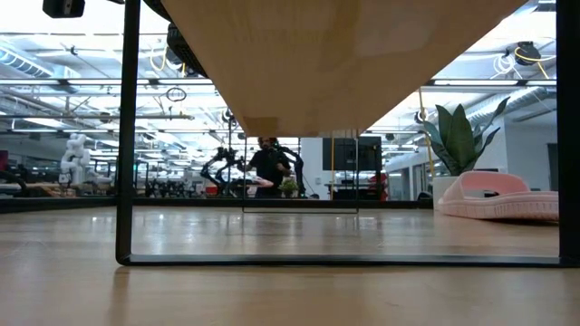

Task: Pick and place slides into the shelf
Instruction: Put the left pink slides on the shelf

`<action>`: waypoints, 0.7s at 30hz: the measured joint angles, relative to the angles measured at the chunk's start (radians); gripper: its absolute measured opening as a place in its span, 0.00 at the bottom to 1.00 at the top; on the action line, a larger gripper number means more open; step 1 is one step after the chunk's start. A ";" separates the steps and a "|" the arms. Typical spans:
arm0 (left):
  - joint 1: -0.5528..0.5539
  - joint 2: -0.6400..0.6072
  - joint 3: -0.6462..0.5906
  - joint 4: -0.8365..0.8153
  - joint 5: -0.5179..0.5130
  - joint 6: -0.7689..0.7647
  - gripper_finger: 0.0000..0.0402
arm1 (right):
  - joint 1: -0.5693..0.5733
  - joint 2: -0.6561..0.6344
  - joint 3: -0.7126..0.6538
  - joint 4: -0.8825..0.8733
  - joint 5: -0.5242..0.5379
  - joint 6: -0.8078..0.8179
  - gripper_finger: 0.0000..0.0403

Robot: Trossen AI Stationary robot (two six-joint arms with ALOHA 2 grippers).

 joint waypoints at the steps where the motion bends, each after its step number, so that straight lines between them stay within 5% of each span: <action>1: 0.000 0.000 0.000 0.000 0.000 0.000 0.21 | 0.000 0.000 0.000 0.000 0.009 0.003 0.00; 21: 0.000 0.000 0.000 0.000 0.002 0.020 0.21 | 0.033 0.000 -0.035 0.046 0.033 0.078 0.00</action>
